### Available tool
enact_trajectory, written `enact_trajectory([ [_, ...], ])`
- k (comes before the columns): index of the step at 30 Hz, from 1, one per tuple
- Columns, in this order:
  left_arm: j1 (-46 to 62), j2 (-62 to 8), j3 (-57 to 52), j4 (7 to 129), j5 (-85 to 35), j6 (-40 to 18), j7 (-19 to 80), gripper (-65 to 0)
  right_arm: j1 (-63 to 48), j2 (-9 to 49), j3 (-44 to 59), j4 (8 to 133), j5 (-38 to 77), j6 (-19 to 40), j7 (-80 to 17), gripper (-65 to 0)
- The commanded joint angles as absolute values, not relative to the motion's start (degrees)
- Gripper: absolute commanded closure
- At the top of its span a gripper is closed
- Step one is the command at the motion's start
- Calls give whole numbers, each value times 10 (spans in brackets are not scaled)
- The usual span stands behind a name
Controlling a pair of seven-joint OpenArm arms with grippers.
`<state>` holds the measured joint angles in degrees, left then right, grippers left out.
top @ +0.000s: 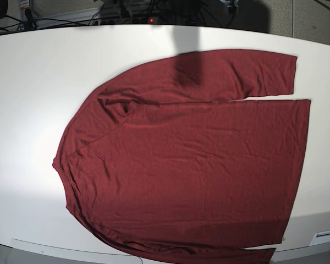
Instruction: Fold the T-shirt properly
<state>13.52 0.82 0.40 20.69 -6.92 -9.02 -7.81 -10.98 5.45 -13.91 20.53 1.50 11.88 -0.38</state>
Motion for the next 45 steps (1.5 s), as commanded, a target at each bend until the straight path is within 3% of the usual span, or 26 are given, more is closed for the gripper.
enact_trajectory([
  [1,142,10,4,210,-69,-94,-88,0,-113,57,-140,208,17,115,0,0],
  [2,142,10,4,210,-69,-94,-88,0,-113,57,-140,208,16,115,0,0],
  [3,142,10,4,210,-69,-94,-88,-52,-113,57,-140,208,16,115,0,-26],
  [6,142,10,4,210,-69,-94,-88,-204,-113,57,-140,208,16,115,0,-200],
  [8,142,10,4,210,-69,-94,-88,-211,-113,57,-140,208,16,115,0,-258],
  [30,145,10,4,210,-71,-94,-98,-202,-113,57,-140,209,16,115,5,-261],
  [39,197,13,4,210,-70,-94,-289,-202,-114,57,-140,209,17,116,17,-261],
  [42,204,13,4,210,-63,-93,-265,-201,-114,57,-140,209,17,115,15,-261],
  [45,194,13,4,221,-44,-92,-168,-200,-114,57,-140,209,17,116,-3,-261],
])
